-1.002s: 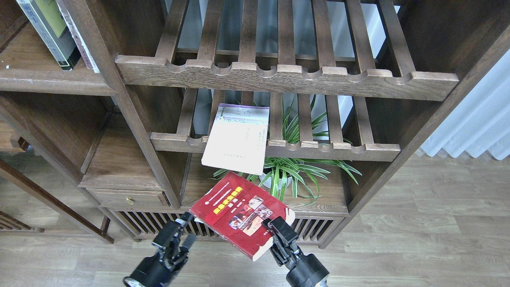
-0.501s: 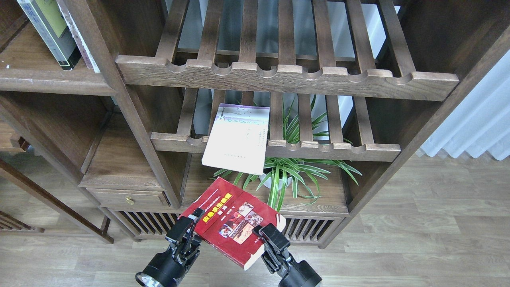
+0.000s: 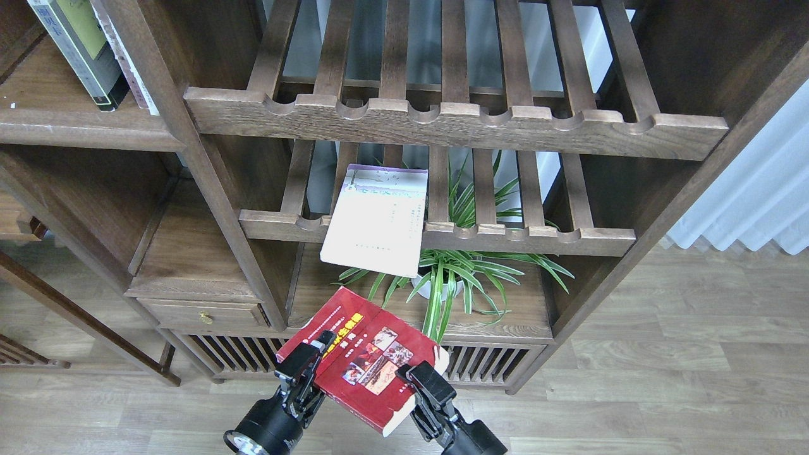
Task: Organize books on shelf
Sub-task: 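Bring the red book to the left gripper and grip it with both, then carry the red book with the left gripper to the side shelf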
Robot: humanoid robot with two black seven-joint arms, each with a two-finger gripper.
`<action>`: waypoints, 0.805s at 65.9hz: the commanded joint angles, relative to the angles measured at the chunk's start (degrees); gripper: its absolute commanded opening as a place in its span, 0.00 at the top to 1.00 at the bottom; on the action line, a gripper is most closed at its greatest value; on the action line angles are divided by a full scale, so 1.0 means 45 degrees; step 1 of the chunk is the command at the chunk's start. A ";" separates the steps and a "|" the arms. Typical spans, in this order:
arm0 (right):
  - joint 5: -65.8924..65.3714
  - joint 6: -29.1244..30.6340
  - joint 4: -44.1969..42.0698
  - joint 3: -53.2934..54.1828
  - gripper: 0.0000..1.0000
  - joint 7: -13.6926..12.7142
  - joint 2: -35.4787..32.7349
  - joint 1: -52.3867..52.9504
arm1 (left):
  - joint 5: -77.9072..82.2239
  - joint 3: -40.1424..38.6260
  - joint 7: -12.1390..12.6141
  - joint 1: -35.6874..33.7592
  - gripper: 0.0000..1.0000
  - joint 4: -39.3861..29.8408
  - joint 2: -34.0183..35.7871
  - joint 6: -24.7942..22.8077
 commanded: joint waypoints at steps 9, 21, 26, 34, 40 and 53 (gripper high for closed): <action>0.0017 0.0000 0.0002 0.0019 0.86 -0.0006 0.0000 0.0092 | -0.0521 0.0035 0.0055 -0.0048 0.92 -0.0140 0.0000 0.0000; -0.0022 0.0000 0.0158 -0.0059 0.48 -0.0026 0.0000 0.0210 | -0.0463 0.0074 0.0211 -0.0087 0.93 -0.0179 0.0000 0.0000; -0.0099 0.0000 0.0256 -0.0079 0.36 -0.0026 0.0000 0.0249 | -0.0385 0.0074 0.0251 -0.0106 0.93 -0.0179 0.0000 0.0000; -0.0412 0.0000 0.0276 -0.0040 0.17 -0.0026 0.0000 0.0366 | -0.0346 -0.0023 0.0660 0.0010 0.94 -0.0374 0.0311 0.0000; -0.0451 0.0000 0.0276 0.0000 0.08 -0.0026 0.0000 0.0425 | -0.0346 -0.0218 0.0817 0.0303 0.94 -0.0628 0.1268 0.0000; -0.0451 0.0000 0.0237 0.0058 0.03 -0.0026 -0.0059 0.0425 | -0.0346 -0.0921 0.0817 0.0928 0.94 -0.1057 0.2616 0.0000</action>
